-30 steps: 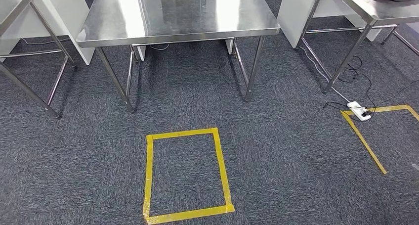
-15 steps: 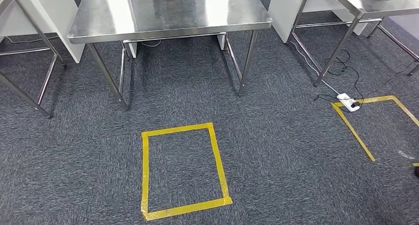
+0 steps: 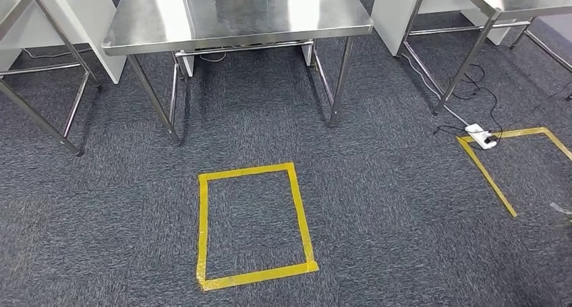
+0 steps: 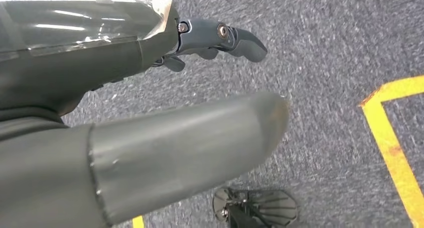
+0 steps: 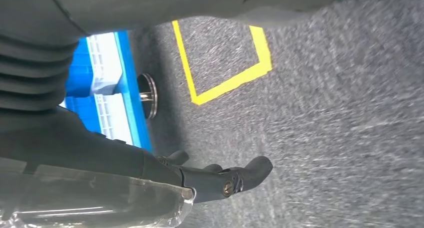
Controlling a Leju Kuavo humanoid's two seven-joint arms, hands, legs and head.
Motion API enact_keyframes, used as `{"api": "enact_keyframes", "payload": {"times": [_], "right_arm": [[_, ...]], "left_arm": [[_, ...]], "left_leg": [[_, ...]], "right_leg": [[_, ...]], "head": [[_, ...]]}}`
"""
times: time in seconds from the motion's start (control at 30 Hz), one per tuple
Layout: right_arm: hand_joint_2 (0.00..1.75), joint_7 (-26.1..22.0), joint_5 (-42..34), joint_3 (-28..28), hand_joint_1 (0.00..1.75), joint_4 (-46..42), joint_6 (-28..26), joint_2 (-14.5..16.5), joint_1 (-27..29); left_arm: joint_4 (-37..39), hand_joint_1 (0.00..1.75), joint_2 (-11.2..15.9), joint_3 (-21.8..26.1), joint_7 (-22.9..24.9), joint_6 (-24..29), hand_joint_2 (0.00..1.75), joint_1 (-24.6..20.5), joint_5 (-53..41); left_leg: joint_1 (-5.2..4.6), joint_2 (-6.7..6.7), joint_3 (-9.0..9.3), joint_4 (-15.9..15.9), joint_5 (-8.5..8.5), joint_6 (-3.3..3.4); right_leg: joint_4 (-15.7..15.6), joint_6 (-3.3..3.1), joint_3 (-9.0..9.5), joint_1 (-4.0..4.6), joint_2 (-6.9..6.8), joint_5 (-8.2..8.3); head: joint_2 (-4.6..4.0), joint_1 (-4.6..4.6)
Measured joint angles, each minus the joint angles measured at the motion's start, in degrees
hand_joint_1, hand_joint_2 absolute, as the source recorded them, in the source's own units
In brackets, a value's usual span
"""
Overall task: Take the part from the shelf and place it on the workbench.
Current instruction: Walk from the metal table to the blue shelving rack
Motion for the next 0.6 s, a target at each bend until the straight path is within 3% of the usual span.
{"api": "enact_keyframes", "payload": {"times": [0.23, 0.6], "right_arm": [[0.0, 0.0, -0.1, 0.0, 0.0, 0.0, -0.2, 0.0, 0.0], [0.0, 0.0, -0.4, 0.0, 0.0, 0.0, -0.2, -0.1, 0.0]], "left_arm": [[0.0, 0.0, -0.1, -0.1, 0.0, 0.0, 0.0, 0.0, 0.0], [0.0, 0.0, -0.3, -0.1, 0.1, 0.3, 0.0, 0.0, -0.1]], "left_leg": [[0.54, -0.17, 0.01, -0.6, 0.96, -1.1], [0.37, -0.17, -0.11, -0.7, 0.93, -1.53]], "right_leg": [[0.1, -0.78, -0.33, 0.63, -0.08, 0.4], [0.1, -0.88, -0.57, 0.81, -0.08, 0.46]], "head": [[0.0, -0.24], [0.0, -0.25]]}}
